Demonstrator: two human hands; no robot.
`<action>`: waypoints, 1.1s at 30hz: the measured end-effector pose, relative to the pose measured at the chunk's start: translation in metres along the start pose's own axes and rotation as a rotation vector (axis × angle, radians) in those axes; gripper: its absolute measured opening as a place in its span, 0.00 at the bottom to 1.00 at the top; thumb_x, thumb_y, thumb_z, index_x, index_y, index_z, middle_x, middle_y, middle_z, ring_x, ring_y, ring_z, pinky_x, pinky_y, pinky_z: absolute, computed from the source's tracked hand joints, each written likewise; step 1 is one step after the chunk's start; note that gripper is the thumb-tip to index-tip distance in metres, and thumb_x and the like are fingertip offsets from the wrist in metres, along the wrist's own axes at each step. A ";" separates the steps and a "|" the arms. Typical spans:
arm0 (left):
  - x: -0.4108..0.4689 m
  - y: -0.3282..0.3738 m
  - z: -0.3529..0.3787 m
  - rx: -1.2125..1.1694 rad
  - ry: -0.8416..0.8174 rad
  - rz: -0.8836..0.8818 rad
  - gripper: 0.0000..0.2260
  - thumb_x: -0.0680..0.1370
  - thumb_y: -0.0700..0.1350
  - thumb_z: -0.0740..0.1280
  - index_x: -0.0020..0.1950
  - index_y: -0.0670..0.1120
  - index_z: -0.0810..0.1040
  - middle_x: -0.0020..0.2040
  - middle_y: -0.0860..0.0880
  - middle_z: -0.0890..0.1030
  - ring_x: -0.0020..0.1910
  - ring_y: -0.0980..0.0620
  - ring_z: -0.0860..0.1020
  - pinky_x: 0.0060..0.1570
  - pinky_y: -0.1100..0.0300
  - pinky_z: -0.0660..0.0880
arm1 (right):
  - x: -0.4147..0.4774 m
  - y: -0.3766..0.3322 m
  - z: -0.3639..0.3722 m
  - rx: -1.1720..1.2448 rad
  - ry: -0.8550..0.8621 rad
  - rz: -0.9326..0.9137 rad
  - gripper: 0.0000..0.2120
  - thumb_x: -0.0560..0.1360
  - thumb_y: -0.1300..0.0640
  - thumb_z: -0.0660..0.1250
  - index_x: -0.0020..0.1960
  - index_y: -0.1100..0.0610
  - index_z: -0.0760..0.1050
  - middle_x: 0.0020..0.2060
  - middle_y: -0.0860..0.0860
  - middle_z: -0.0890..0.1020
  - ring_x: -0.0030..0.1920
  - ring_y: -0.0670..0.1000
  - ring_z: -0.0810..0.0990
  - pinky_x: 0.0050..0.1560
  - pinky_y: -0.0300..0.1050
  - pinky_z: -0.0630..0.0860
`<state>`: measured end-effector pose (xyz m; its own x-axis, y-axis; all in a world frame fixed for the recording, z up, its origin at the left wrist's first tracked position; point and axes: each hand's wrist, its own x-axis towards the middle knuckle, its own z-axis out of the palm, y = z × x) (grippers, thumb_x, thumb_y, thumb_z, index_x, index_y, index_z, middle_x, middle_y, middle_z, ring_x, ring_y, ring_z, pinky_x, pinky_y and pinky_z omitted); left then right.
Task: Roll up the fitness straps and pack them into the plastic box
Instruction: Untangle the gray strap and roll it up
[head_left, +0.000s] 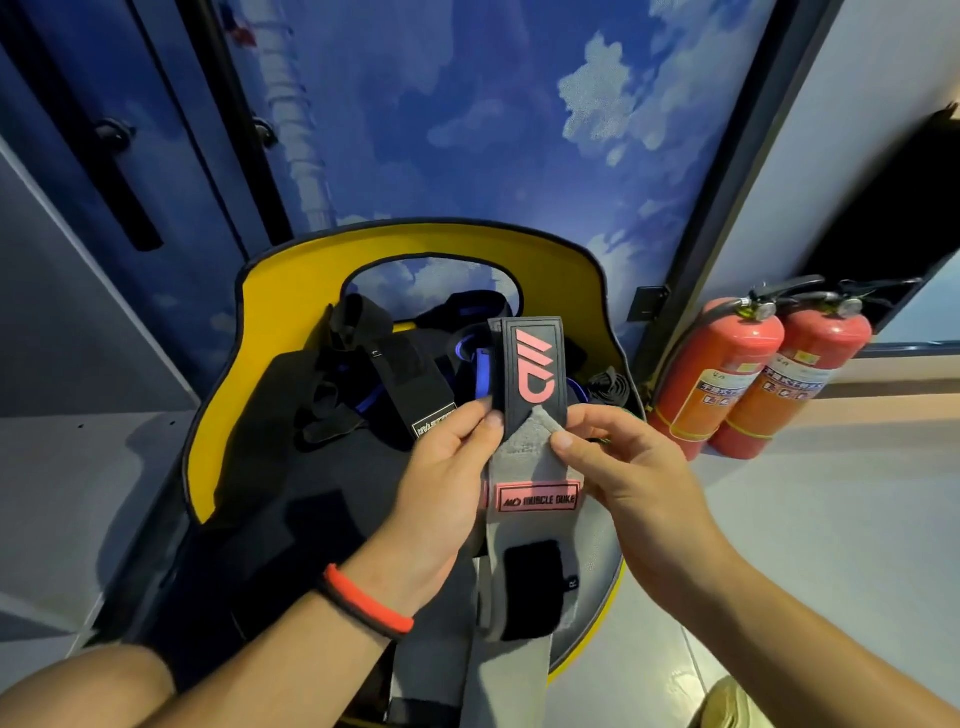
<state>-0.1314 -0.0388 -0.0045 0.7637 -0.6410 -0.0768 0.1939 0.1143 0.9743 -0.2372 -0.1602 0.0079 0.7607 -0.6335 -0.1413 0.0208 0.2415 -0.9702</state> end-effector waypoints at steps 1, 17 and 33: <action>-0.001 0.001 0.000 0.001 -0.003 -0.001 0.14 0.85 0.41 0.58 0.64 0.47 0.81 0.59 0.46 0.85 0.61 0.45 0.82 0.67 0.40 0.74 | 0.000 0.000 0.000 -0.007 0.000 -0.006 0.08 0.75 0.61 0.73 0.53 0.60 0.83 0.42 0.54 0.84 0.41 0.47 0.81 0.38 0.35 0.77; -0.007 0.009 0.001 -0.092 -0.016 0.022 0.13 0.85 0.41 0.59 0.62 0.47 0.82 0.58 0.46 0.85 0.59 0.47 0.83 0.61 0.53 0.78 | 0.005 0.003 0.009 0.155 -0.016 0.061 0.05 0.78 0.61 0.70 0.52 0.60 0.83 0.49 0.57 0.86 0.48 0.55 0.84 0.44 0.48 0.80; -0.009 0.009 0.000 -0.100 -0.092 0.020 0.14 0.79 0.36 0.67 0.65 0.44 0.79 0.56 0.44 0.86 0.56 0.45 0.84 0.51 0.58 0.81 | 0.010 0.007 0.009 -0.055 0.041 -0.081 0.05 0.74 0.56 0.75 0.49 0.54 0.85 0.46 0.60 0.85 0.44 0.54 0.83 0.43 0.48 0.80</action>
<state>-0.1362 -0.0317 0.0053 0.7089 -0.7045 -0.0333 0.2429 0.1995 0.9493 -0.2237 -0.1579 0.0012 0.7305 -0.6794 -0.0692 0.0443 0.1482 -0.9880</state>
